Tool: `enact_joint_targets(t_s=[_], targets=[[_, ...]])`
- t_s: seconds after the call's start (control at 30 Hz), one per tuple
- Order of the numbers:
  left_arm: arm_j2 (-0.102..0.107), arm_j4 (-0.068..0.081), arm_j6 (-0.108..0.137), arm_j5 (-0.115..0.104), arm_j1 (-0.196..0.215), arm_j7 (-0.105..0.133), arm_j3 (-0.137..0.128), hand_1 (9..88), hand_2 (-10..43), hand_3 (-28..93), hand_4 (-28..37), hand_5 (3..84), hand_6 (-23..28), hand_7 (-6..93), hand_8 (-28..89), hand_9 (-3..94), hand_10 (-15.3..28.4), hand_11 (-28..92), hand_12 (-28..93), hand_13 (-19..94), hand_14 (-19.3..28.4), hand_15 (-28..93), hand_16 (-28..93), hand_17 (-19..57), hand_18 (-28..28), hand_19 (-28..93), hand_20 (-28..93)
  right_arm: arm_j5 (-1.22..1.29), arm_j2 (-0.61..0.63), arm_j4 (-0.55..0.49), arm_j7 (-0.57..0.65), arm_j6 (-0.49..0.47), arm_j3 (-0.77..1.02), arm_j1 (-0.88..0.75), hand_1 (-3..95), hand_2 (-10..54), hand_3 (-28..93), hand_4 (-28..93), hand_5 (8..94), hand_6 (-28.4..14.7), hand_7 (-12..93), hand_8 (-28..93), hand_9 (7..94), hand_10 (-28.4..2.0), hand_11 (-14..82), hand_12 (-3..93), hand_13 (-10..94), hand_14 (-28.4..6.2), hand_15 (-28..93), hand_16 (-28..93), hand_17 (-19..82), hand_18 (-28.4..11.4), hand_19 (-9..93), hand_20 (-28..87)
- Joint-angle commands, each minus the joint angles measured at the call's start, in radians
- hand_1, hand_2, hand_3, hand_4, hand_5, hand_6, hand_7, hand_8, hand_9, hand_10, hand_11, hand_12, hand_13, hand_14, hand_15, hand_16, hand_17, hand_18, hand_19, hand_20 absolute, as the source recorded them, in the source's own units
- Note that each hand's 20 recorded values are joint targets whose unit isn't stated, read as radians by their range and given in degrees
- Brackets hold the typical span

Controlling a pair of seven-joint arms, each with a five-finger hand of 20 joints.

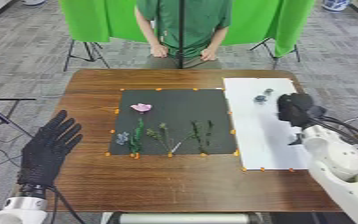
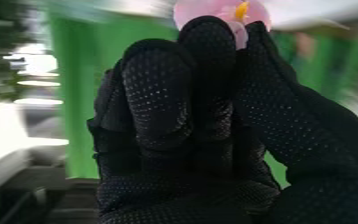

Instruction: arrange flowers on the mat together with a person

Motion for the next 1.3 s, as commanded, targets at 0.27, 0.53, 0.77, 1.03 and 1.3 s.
enact_joint_targets(t_s=[0.27,0.53,0.77,1.03,1.3], targets=[[-0.007,0.021,-0.007,0.002,-0.016,-0.020,0.031,24.1,-0.9,70,-27.5,33.3,2.7,13.9,-8,27.2,11.6,15,15,23,13.4,17,3,-9.1,21.3,42,8,0.041,-0.425,0.040,-0.333,-0.050,-0.404,0.492,52.3,-9.5,79,-28,70.0,2.3,47,2,86.6,-4.7,23.1,53.4,79,-4.8,61,24,35,-17.2,80,36],[-0.005,0.035,-0.010,0.001,-0.038,-0.035,0.042,24.1,-0.6,70,-27.1,33.1,2.6,13.5,-8,27.1,11.3,14,16,23,13.3,16,3,-9.1,21.2,42,8,-0.095,-0.523,0.096,-0.419,-0.194,-0.453,0.475,52.3,-9.5,78,-28,69.9,2.6,47,2,86.7,-5.0,21.9,53.0,79,-4.7,60,24,35,-17.0,80,36],[0.011,0.035,-0.004,-0.003,-0.034,-0.024,0.040,24.3,-0.7,70,-27.0,33.3,2.8,13.4,-8,27.2,11.4,14,16,23,13.2,16,3,-9.1,21.3,42,8,-0.183,-0.552,0.167,-0.468,-0.278,-0.462,0.470,53.2,-9.5,77,-28,68.6,2.8,48,1,86.2,-5.1,21.5,52.8,78,-4.6,60,24,34,-16.8,79,36],[0.002,0.035,-0.022,0.004,-0.034,-0.042,0.037,24.2,-0.9,70,-27.0,33.2,2.9,13.2,-7,27.0,11.3,13,16,23,13.2,15,4,-9.1,21.2,42,8,-0.268,-0.570,0.205,-0.393,-0.192,-0.491,0.448,52.8,-9.5,77,-28,68.5,3.0,48,0,86.5,-4.8,21.5,52.7,78,-4.6,60,24,34,-16.8,79,36],[0.001,0.040,-0.029,0.006,-0.042,-0.050,0.038,24.2,-1.0,70,-27.5,33.7,2.9,14.5,-8,27.5,11.8,15,17,23,13.7,17,4,-9.1,21.3,42,8,-0.270,-0.572,0.210,-0.369,-0.177,-0.491,0.438,53.0,-9.5,75,-28,67.1,3.3,49,0,85.6,-4.9,21.6,53.4,77,-4.3,60,25,34,-16.7,79,37]])
